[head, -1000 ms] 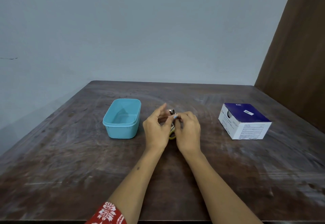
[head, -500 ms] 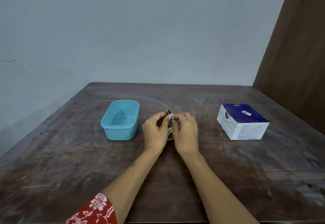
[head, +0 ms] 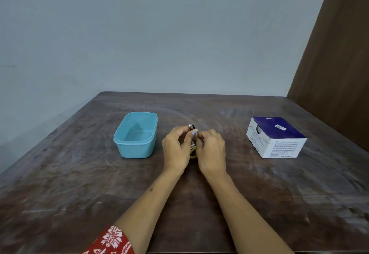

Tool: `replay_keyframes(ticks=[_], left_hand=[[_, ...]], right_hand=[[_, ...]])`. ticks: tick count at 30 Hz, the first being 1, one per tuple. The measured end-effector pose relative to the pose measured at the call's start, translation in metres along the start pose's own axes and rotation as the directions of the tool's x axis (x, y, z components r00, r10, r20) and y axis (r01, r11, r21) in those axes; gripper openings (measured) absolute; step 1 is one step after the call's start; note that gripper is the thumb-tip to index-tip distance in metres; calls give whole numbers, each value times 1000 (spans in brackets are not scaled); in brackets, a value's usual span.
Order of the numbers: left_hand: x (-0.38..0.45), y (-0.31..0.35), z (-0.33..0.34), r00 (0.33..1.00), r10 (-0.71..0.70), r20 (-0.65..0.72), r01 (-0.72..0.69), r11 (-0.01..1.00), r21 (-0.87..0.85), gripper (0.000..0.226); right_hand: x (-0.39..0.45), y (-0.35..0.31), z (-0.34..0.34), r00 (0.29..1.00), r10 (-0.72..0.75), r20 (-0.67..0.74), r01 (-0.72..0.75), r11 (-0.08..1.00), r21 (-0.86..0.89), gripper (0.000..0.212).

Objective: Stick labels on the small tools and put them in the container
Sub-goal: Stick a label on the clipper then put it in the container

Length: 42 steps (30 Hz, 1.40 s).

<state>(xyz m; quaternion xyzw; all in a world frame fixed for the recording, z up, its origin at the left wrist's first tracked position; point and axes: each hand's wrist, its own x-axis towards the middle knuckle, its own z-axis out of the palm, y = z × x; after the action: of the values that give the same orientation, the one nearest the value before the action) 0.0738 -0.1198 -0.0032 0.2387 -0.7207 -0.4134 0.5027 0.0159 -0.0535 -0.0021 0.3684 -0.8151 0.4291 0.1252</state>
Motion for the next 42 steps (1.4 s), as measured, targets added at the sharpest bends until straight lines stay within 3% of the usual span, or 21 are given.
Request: replay_keyframes(ticks=[4, 9, 13, 17, 27, 31, 35, 42], left_hand=[[0, 0, 0, 1000, -10, -10, 10, 1000, 11, 20], [-2, 3, -1, 999, -4, -42, 3, 1000, -16, 18], [-1, 0, -2, 998, -28, -60, 25, 999, -42, 17], [-1, 0, -1, 998, -52, -27, 50, 996, -76, 19], [-2, -3, -2, 999, 1, 44, -1, 1000, 0, 34], [-1, -4, -2, 998, 18, 62, -19, 1000, 17, 33], [-2, -4, -1, 992, -18, 126, 20, 1000, -16, 28], [1, -9, -2, 989, -97, 113, 105, 992, -67, 24]], right_hand=[[-1, -2, 0, 997, -42, -72, 45, 998, 39, 13], [1, 7, 4, 999, 34, -1, -34, 999, -19, 13], [3, 5, 2, 979, 157, -127, -107, 936, 336, 16], [3, 1, -1, 971, 190, -149, -98, 874, 475, 23], [2, 2, 2, 989, 95, -113, -32, 886, 462, 25], [2, 0, 1, 980, 158, -120, -67, 833, 549, 19], [3, 1, 0, 965, 216, -151, -94, 817, 569, 11], [3, 4, 5, 979, 167, -121, -76, 836, 543, 14]])
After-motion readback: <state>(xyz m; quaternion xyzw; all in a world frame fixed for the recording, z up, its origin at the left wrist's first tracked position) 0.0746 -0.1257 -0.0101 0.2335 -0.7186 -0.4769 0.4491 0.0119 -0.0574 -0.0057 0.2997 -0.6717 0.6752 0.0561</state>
